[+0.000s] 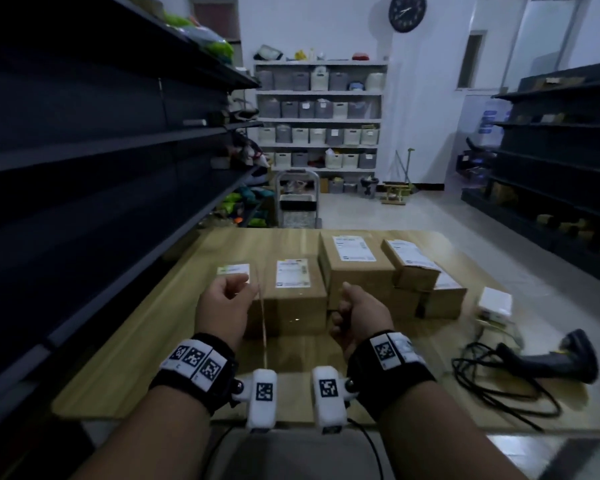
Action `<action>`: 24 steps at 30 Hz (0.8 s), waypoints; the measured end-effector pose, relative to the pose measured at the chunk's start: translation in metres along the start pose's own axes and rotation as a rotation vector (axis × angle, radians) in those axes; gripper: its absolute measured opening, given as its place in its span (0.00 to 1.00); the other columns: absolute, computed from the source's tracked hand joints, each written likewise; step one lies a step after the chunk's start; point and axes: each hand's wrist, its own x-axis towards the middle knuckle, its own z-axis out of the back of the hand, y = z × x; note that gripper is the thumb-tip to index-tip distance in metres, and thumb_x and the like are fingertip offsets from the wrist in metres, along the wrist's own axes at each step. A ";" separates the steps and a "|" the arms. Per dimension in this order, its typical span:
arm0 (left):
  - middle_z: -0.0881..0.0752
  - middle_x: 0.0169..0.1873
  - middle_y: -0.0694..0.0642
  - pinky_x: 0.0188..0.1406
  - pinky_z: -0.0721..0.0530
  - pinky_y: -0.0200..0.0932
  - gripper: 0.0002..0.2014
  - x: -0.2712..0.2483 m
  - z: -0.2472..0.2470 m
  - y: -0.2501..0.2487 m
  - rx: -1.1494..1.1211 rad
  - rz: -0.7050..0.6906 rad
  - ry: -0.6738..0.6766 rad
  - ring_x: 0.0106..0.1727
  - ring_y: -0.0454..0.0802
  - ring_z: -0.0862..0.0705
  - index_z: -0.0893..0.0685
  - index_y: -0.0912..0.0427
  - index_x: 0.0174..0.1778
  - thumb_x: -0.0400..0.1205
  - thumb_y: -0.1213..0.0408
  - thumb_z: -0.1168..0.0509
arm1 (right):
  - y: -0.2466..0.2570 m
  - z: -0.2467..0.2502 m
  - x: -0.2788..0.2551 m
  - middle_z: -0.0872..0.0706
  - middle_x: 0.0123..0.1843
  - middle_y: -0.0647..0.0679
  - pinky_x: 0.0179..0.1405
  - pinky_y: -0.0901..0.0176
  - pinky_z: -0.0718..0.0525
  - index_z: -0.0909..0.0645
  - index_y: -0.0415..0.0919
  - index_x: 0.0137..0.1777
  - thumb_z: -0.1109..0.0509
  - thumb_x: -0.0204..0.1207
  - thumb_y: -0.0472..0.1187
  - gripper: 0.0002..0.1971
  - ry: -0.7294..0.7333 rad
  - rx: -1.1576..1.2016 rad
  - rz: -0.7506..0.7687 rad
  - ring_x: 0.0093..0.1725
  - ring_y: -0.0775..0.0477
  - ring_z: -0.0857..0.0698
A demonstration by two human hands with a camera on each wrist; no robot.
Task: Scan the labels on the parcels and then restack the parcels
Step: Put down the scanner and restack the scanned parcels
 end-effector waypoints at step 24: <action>0.17 0.84 0.63 0.80 0.17 0.59 0.32 0.100 0.051 0.059 0.443 0.228 0.105 0.80 0.66 0.16 0.26 0.60 0.91 0.93 0.47 0.33 | -0.003 -0.064 0.031 0.04 0.54 0.46 0.69 0.40 0.14 0.08 0.40 0.56 0.31 0.85 0.56 0.19 -0.036 -0.357 0.216 0.58 0.44 0.07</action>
